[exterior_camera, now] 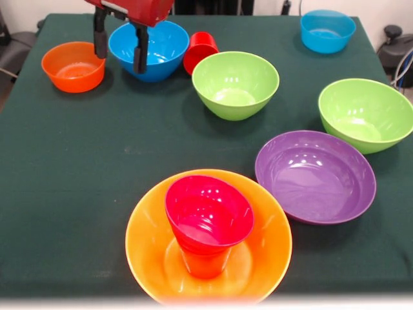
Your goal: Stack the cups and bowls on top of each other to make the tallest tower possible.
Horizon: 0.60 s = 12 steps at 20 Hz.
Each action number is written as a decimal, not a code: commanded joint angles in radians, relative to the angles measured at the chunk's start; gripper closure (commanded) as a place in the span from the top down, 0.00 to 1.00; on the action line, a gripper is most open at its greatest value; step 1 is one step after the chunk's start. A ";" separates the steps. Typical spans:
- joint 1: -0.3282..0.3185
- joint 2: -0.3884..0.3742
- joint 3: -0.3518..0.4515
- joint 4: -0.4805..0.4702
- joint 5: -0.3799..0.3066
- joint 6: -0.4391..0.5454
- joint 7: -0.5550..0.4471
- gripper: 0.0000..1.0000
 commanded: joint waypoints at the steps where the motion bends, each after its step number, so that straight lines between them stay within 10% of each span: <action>1: 0.012 0.047 0.126 0.084 -0.062 0.008 -0.025 1.00; 12: 0.015 0.073 0.120 0.140 -0.074 -0.099 0.028 1.00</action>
